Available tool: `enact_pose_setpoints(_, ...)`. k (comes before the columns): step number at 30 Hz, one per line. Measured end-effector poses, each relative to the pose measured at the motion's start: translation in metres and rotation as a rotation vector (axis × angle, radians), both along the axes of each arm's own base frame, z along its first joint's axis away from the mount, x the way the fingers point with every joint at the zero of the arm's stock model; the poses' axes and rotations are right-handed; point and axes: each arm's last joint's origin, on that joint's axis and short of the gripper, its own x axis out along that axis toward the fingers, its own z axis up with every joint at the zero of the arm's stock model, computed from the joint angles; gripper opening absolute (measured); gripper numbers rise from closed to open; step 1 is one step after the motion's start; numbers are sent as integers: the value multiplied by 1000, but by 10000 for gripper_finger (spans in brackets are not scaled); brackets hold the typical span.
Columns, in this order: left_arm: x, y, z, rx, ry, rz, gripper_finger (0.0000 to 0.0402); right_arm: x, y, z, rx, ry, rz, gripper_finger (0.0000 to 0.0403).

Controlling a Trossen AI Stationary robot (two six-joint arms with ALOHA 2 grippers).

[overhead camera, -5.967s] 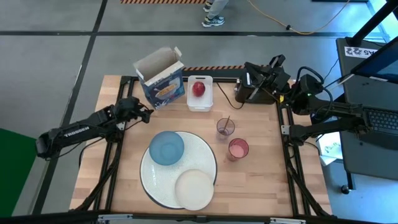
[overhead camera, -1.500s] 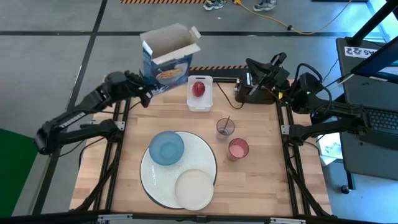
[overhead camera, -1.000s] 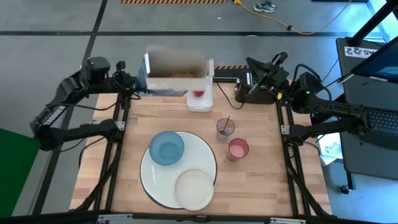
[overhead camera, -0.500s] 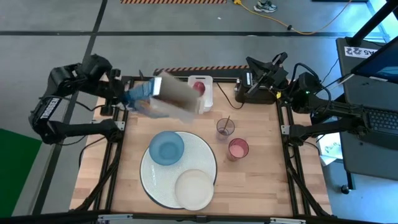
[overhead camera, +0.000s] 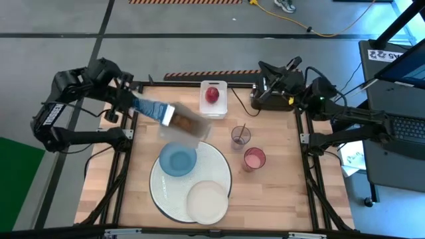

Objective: Arrange a breakfast setting
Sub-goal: Pour the cereal into the blue bowl

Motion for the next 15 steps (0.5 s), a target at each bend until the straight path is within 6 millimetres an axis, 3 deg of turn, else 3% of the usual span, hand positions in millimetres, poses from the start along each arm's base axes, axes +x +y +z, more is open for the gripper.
enact_pose_setpoints(15, -1, 4, 0, 220, 180, -61, 94, 37, -7, -27, 133, 50, 45, 14)
